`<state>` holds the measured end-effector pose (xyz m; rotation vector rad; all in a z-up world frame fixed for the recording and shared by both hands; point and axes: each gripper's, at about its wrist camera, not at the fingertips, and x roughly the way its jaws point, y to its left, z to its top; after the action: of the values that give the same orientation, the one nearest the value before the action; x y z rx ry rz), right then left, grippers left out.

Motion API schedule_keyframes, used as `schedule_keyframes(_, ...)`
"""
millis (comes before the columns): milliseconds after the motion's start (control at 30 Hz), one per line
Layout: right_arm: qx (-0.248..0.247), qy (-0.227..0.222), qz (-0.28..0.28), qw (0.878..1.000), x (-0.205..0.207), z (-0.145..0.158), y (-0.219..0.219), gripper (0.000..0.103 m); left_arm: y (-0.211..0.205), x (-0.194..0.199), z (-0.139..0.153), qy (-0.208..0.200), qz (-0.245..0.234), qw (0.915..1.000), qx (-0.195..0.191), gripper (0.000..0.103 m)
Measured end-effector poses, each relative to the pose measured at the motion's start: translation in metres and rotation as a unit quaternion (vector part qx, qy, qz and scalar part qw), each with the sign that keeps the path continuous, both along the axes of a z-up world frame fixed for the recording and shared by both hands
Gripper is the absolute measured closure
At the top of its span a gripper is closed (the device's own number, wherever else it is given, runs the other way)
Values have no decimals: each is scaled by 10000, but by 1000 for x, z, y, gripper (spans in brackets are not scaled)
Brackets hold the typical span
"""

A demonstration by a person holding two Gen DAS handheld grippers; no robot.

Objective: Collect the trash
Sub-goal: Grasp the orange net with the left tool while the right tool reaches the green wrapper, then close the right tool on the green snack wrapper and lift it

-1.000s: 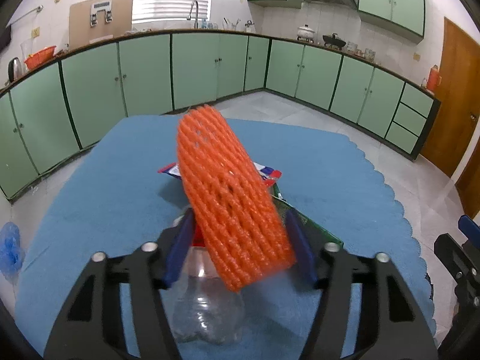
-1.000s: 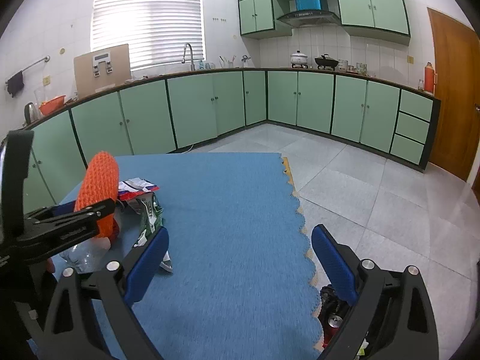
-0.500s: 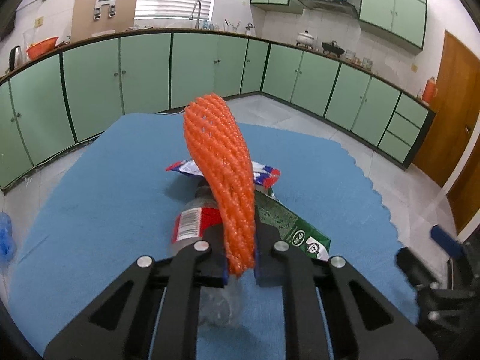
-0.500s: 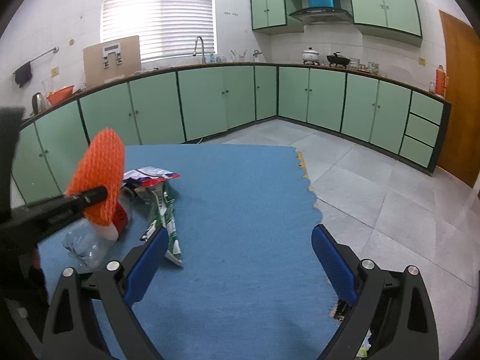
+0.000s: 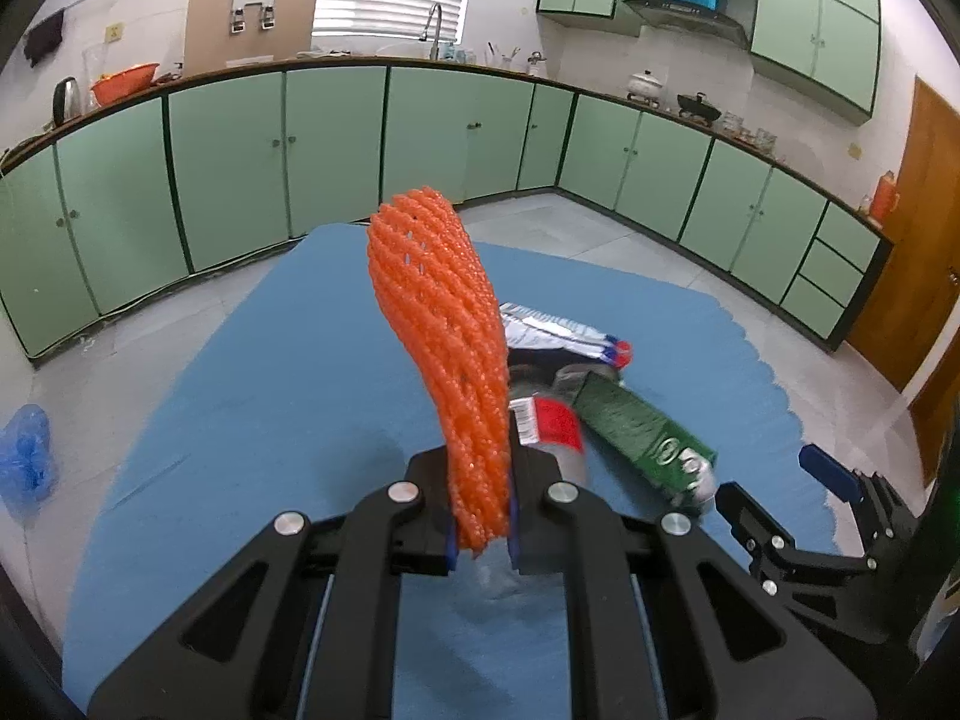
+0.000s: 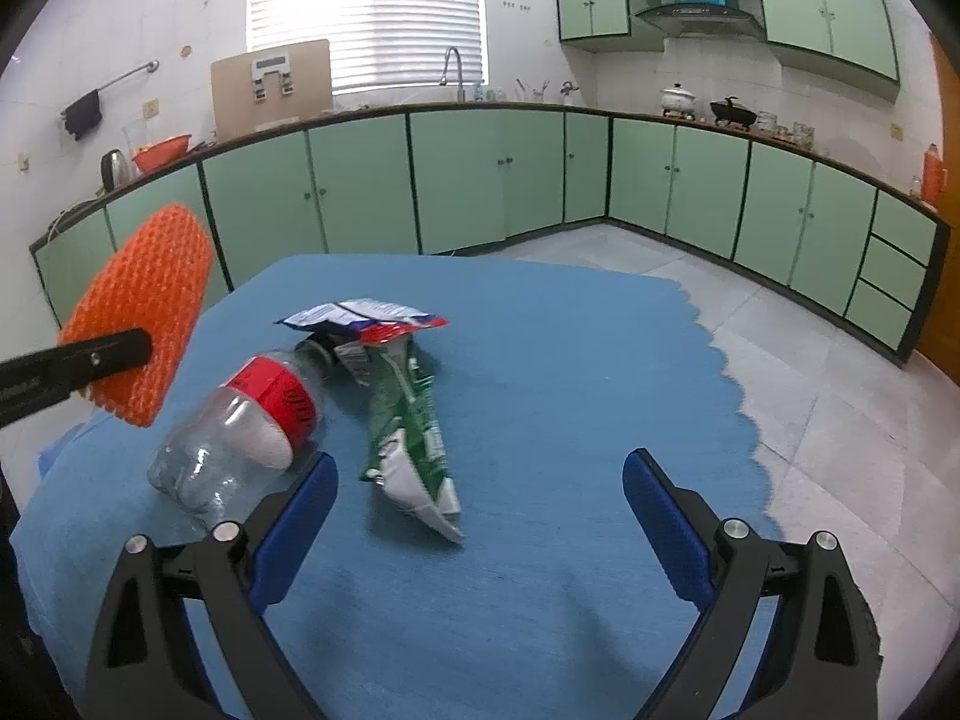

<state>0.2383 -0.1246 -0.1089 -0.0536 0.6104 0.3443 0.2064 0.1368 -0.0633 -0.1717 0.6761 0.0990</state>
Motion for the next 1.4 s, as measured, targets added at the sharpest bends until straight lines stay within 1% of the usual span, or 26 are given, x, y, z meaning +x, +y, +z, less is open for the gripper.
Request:
schedule_keyframes(100, -95, 9, 93, 9999, 4, -2, 12, 9, 5, -1, -4, 31, 31, 10000, 78, 93)
schedule_keyframes(233, -274, 63, 140, 9995, 13, -6, 26, 9, 18, -5, -10, 96, 123, 9999, 55, 93)
schedule_keyframes(433, -456, 281, 186, 9984, 28, -14, 37, 14, 34, -7, -19, 259, 244, 9994, 3, 93)
schedule_keyframes(600, -596, 509, 244, 9966, 43, -20, 46, 20, 39, -6, -27, 359, 250, 9990, -44, 93)
schedule_keyframes(667, -604, 591, 274, 9960, 48, -22, 48, 25, 39, -6, -31, 401, 233, 9989, -55, 93)
schedule_keyframes(767, -596, 772, 347, 9946, 56, -26, 51, 37, 39, -6, -34, 434, 217, 9988, -76, 93)
schedule_keyframes(833, -524, 943, 520, 9928, 60, -29, 52, 63, 41, -5, -37, 445, 201, 9988, -76, 93)
schedule_keyframes(867, -503, 963, 564, 9925, 60, -29, 52, 63, 41, -5, -37, 454, 197, 9987, -87, 93)
schedule_keyframes(933, -452, 898, 612, 9931, 57, -26, 50, 67, 41, -4, -38, 458, 195, 9987, -96, 93)
schedule_keyframes(1100, -286, 818, 686, 9939, 43, -16, 43, 68, 40, -5, -35, 392, 182, 9990, -70, 93)
schedule_keyframes(1200, -188, 777, 778, 9938, 28, -7, 35, 68, 40, -8, -33, 344, 168, 9992, -130, 94)
schedule_keyframes(1400, -79, 695, 790, 9944, 6, 8, 15, 68, 35, -20, -22, 171, 115, 9997, -89, 94)
